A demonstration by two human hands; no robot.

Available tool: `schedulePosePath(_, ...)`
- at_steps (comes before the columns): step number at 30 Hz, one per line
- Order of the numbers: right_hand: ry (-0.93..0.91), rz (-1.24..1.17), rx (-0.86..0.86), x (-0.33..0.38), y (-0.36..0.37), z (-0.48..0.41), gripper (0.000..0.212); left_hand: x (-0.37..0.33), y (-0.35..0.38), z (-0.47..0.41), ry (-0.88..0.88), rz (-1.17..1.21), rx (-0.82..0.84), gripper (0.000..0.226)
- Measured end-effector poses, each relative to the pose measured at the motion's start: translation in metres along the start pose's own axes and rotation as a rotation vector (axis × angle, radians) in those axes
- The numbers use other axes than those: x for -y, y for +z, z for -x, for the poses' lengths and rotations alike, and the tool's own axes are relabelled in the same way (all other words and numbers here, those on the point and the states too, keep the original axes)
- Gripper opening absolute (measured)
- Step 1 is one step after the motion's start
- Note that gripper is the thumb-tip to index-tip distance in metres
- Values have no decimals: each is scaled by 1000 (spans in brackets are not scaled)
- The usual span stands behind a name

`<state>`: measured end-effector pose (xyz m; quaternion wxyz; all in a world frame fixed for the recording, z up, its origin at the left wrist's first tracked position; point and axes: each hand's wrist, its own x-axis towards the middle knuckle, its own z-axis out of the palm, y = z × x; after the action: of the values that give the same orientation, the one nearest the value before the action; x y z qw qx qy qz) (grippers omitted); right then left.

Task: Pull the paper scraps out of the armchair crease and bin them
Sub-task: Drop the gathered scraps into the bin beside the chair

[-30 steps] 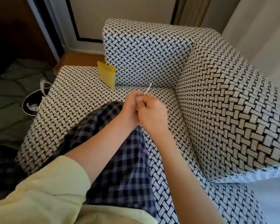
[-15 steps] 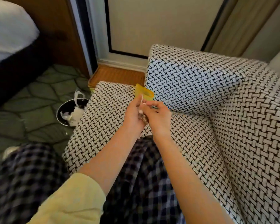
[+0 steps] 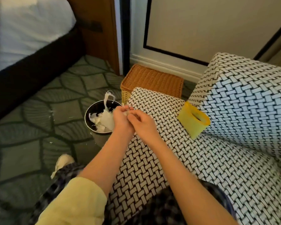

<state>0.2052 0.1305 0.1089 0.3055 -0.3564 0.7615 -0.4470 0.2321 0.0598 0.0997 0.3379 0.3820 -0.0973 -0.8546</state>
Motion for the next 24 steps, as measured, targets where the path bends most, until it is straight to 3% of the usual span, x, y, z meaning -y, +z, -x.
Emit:
schedulePosePath(6,19,-5,99,-6,64,-66,30,-52,-42,-72,69,-14,-73,28)
schedulePosePath(9,120,3,72,-13,87,-103,28,-70,-62,-101,-86,-239,-77,17)
schedulePosePath(11,167,65,115,-21,98,-130,28,-81,-68,-118,-167,-435,-91,24)
schedulePosePath(15,70,201,204,-33,110,-175,33,-98,-70,-158,-98,-608,-165,29)
schedulePosePath(18,92,223,275,-46,122,-201,34,-100,-77,-184,-50,-626,-283,18)
schedulePosePath(21,275,237,317,-62,136,-229,37,-103,-90,-211,12,-629,-362,17)
schedulePosePath(24,575,60,317,-70,143,-250,37,-108,-104,-233,25,-688,-438,20)
